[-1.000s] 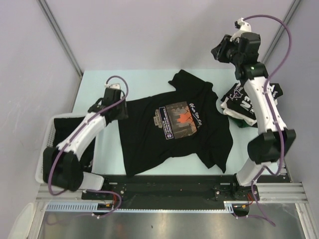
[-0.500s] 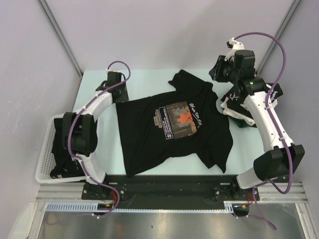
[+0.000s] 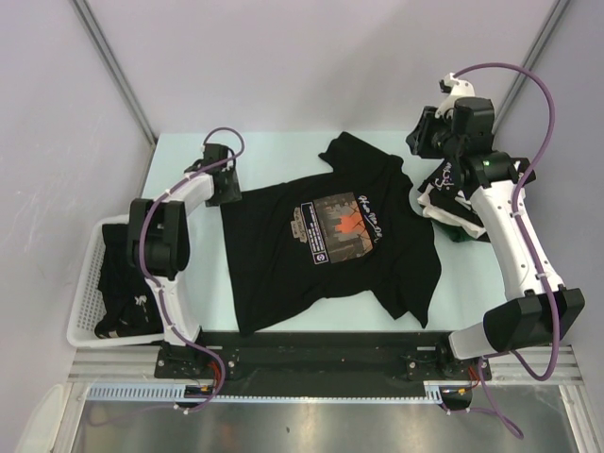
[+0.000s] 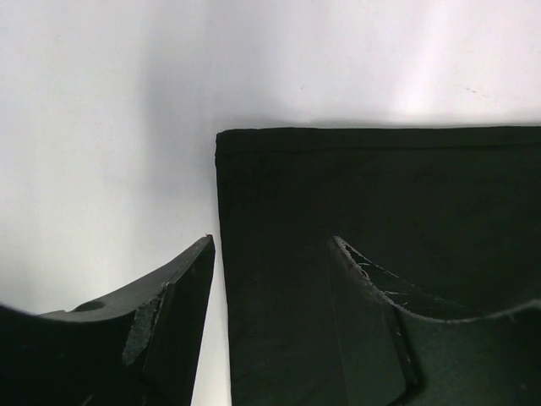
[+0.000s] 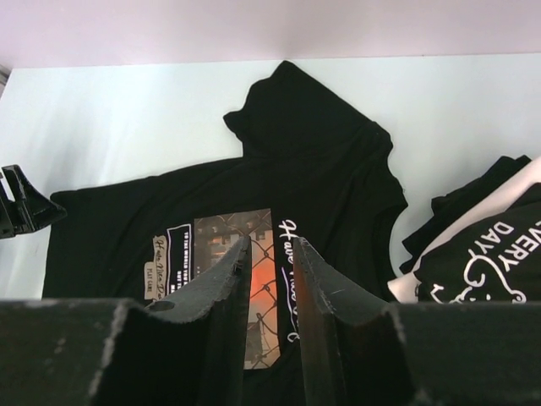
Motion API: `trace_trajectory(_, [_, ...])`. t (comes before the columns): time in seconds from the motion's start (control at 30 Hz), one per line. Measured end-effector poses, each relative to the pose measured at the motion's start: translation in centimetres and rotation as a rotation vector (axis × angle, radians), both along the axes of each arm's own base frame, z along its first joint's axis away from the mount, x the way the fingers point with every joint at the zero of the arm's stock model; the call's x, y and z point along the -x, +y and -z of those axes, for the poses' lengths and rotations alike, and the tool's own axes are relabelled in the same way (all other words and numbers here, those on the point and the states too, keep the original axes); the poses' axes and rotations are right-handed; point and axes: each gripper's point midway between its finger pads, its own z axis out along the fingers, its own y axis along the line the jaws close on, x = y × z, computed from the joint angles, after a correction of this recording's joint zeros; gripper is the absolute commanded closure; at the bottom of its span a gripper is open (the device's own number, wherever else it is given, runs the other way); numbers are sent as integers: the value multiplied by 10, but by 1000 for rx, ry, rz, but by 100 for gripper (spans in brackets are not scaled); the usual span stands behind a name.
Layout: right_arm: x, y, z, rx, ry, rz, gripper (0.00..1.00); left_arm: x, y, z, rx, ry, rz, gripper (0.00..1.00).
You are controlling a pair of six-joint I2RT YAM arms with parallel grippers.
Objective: Fold and stack the t-shirts
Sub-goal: Flatten out the tshirt
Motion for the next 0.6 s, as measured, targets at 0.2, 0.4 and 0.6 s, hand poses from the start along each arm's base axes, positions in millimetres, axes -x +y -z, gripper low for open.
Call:
trace_trajectory(0.2, [2, -2, 5, 5, 19, 5, 69, 0, 6, 20, 10, 35, -9, 46])
trace_trajectory(0.4, [4, -3, 10, 11, 40, 4, 68, -13, 11, 25, 25, 34, -20, 59])
trace_trajectory(0.6, [7, -3, 14, 14, 59, 4, 68, -38, 19, 19, 31, 9, -38, 85])
